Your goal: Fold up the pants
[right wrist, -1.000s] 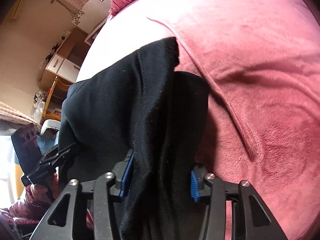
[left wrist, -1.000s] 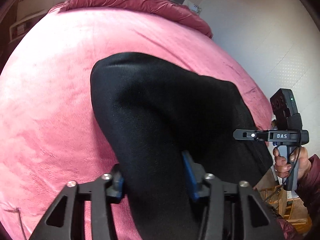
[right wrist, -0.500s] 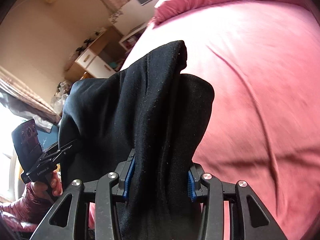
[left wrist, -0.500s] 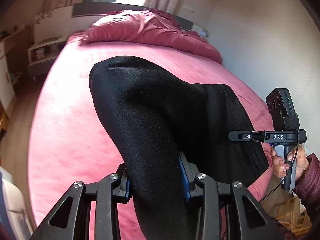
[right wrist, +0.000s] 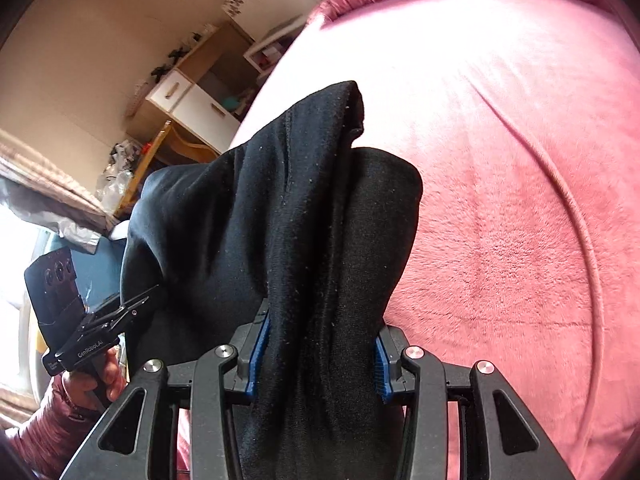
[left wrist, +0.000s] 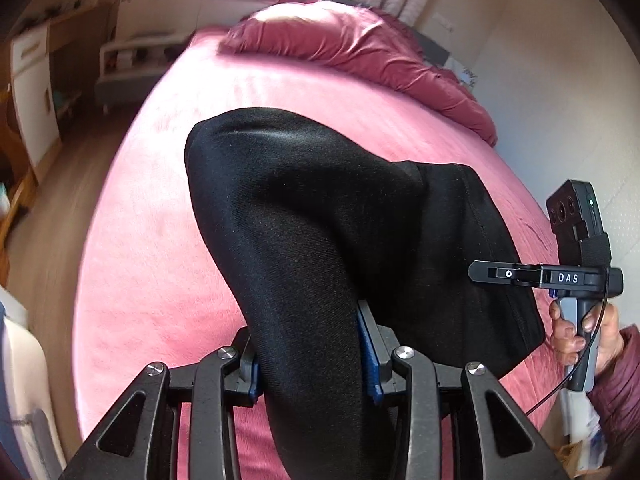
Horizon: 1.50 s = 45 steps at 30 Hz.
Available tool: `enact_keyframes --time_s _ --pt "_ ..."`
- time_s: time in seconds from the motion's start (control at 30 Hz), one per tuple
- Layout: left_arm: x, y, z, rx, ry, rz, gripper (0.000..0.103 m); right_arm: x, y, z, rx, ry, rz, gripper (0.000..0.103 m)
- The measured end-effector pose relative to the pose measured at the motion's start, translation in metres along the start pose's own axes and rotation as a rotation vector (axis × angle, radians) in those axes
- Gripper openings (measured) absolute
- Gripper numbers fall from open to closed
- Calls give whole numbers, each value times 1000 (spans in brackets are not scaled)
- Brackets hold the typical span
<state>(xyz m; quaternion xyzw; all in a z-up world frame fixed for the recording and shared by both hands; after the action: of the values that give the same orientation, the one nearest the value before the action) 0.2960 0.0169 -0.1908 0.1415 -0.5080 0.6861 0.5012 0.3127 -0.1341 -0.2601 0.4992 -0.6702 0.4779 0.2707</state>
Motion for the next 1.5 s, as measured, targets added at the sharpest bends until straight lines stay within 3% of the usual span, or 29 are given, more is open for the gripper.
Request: enact_keyframes --time_s 0.13,0.27,0.37,0.6,0.7,0.87,1.23,1.5 --pt "-32 20 -29 92 -29 -62 60 -38 7 19 -44 53 -41 51" --pt "-32 31 -41 197 59 -61 65 -42 8 18 -82 32 -30 59" --pt "-18 30 -40 204 50 -54 65 -33 6 16 -82 84 -11 72" --pt "52 45 -29 152 -136 55 77 23 21 0 -28 257 150 72" --pt "78 56 -17 133 -219 106 77 46 36 -19 17 334 221 72" --pt "108 64 5 117 -317 186 77 70 71 -43 61 387 281 75" --pt "134 86 66 24 -329 283 77 96 126 -82 103 457 372 76" --pt "140 105 83 -9 -323 279 77 105 153 -81 83 501 380 77"
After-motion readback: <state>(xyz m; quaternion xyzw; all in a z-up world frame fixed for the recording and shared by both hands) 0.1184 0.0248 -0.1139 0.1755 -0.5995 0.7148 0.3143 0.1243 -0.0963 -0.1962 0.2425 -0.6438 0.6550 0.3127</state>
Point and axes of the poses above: each gripper's, at about its wrist camera, not at the fingertips, and x roughly against the way its jaws point, z to its right, y to its underside, the point moved 9 cm from there along -x, roughly the way its jaws point, and after that the axes turned 10 degrees about y, right-handed, at the moved point
